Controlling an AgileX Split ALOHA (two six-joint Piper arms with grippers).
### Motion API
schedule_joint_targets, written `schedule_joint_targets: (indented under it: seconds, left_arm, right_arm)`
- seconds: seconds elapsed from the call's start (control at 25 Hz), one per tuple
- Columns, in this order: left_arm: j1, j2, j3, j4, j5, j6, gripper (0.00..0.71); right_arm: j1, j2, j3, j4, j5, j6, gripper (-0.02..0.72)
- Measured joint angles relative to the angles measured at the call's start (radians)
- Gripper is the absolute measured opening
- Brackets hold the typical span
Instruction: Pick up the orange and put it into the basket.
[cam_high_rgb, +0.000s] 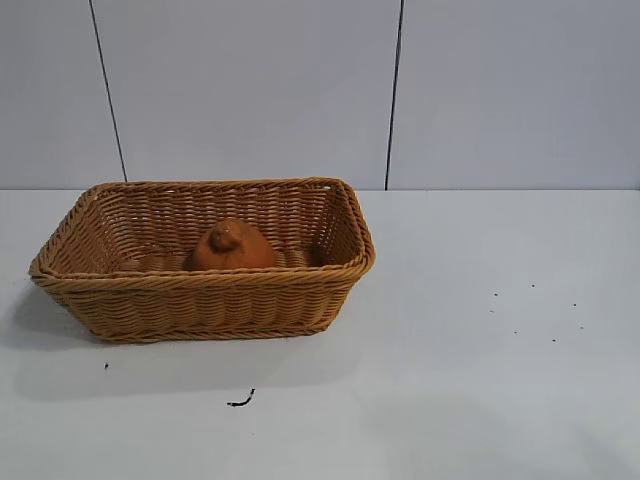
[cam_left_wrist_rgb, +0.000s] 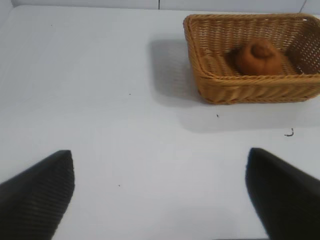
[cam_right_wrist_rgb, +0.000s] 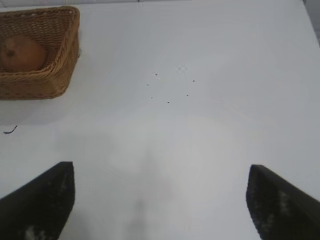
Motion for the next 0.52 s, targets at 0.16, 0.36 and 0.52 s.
schedule_joint_targets:
  seconds: [0.16,0.36,0.52]
  left_arm:
    - [0.0,0.0,0.0,0.0,0.0,0.0,0.666]
    - [0.0,0.0,0.0,0.0,0.001,0.0,0.666]
    - [0.0,0.0,0.0,0.0,0.001,0.0,0.666]
  right_arm:
    - [0.0,0.0,0.0,0.0,0.0,0.0,0.631]
    - [0.0,0.0,0.0,-0.005,0.0,-0.001,0.631]
    - [0.0,0.0,0.0,-0.006,0.0,-0.001,0.631]
